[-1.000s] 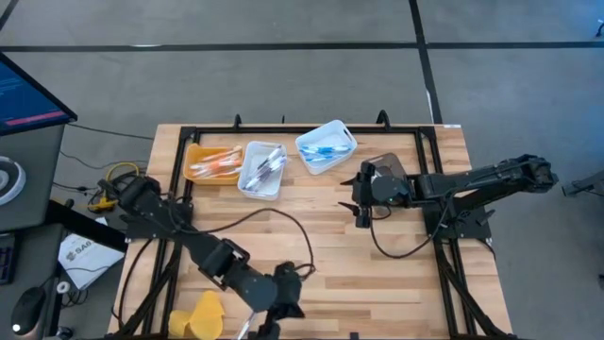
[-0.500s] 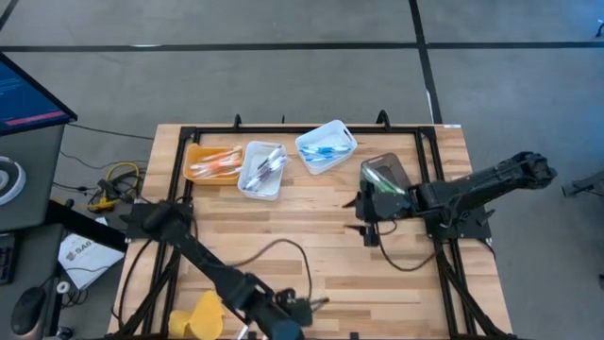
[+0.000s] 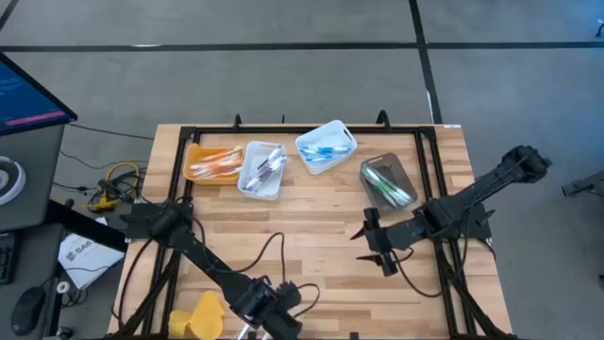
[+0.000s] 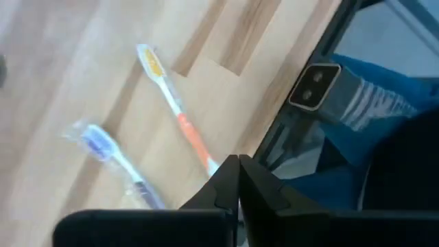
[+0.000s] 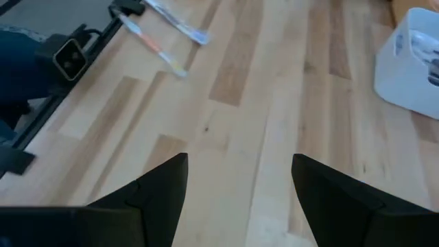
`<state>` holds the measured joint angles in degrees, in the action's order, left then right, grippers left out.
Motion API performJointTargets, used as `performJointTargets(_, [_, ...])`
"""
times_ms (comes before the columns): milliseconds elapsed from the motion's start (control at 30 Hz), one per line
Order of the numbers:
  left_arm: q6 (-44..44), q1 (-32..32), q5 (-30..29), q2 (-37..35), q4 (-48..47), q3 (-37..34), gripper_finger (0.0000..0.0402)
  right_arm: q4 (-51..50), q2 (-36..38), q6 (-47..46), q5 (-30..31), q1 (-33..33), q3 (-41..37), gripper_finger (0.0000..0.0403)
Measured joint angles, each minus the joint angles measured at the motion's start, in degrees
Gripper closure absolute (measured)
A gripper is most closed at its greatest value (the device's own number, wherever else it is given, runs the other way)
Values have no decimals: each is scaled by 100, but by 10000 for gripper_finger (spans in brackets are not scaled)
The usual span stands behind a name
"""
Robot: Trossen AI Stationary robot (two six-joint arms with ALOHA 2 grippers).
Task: Pick & Place Toothbrushes
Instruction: Put the orange toothbrush into the yellow bin
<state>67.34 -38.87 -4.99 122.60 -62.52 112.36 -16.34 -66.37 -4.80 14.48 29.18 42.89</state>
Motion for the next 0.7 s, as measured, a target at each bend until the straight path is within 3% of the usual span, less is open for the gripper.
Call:
performJointTargets(167, [231, -2, 202, 262, 906, -9, 400, 2, 0, 2, 13, 231, -2, 147])
performJointTargets(700, [341, 99, 470, 339, 999, -54, 394, -144, 0, -175, 15, 342, -2, 147])
